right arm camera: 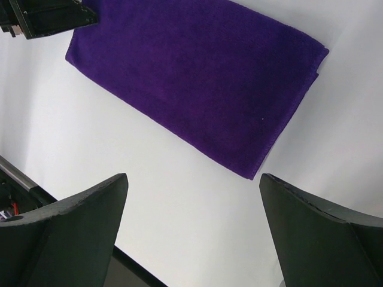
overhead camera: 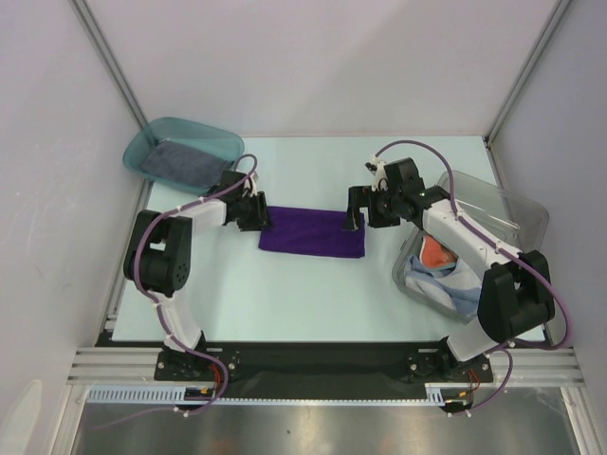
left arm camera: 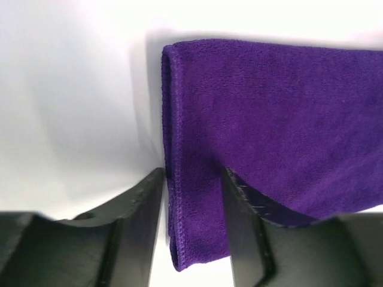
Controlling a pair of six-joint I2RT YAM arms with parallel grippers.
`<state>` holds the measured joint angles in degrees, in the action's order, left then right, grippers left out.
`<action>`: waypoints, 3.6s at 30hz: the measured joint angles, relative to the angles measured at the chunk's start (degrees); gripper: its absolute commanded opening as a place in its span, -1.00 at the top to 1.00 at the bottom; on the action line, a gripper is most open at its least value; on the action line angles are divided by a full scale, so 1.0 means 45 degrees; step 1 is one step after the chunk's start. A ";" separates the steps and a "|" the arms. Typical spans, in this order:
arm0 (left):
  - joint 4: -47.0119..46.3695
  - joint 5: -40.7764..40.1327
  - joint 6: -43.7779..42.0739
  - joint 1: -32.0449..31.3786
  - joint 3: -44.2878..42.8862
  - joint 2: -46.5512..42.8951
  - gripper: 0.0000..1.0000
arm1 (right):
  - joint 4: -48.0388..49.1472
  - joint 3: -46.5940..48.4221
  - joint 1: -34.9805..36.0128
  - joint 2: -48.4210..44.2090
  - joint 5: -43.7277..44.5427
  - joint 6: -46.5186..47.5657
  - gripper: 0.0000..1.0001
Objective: Fold and stack the towels
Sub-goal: Neatly place the folded towel into the bin
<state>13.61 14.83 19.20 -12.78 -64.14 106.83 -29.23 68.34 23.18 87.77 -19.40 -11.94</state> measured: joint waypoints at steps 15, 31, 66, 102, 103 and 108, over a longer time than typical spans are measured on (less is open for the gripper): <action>0.0933 -0.0389 0.0277 -0.0500 -0.0685 0.0359 1.00 | 0.0233 -0.0379 -0.0053 0.0000 0.0000 0.0000 -0.99; 0.3827 -0.3803 -0.1622 -0.0767 -0.3011 0.0282 0.99 | 0.0539 -0.0563 -0.0296 -0.0049 0.0005 -0.0005 -1.00; 0.5513 -0.9199 -0.6732 0.1321 -1.2590 0.3949 0.99 | 0.0962 -0.0670 -0.0719 -0.0053 0.0680 0.0029 -1.00; 0.0845 -1.0263 -0.8961 0.4041 -1.3036 0.6717 0.99 | 0.1083 -0.0845 -0.0957 -0.0724 0.0879 0.0034 -0.99; 0.0704 -1.0268 -0.9058 0.4090 -1.3036 0.6717 1.00 | 0.1078 -0.0845 -0.0957 -0.0724 0.0889 0.0034 -0.99; 0.0053 -1.0302 -0.9408 0.4274 -1.3036 0.6790 0.99 | 0.0986 -0.0845 -0.0957 -0.0724 0.0933 0.0034 -0.99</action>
<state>13.85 -31.53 -23.14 6.46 -122.80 137.38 -24.80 64.53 18.87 84.51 -15.20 -11.79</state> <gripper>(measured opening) 0.041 0.994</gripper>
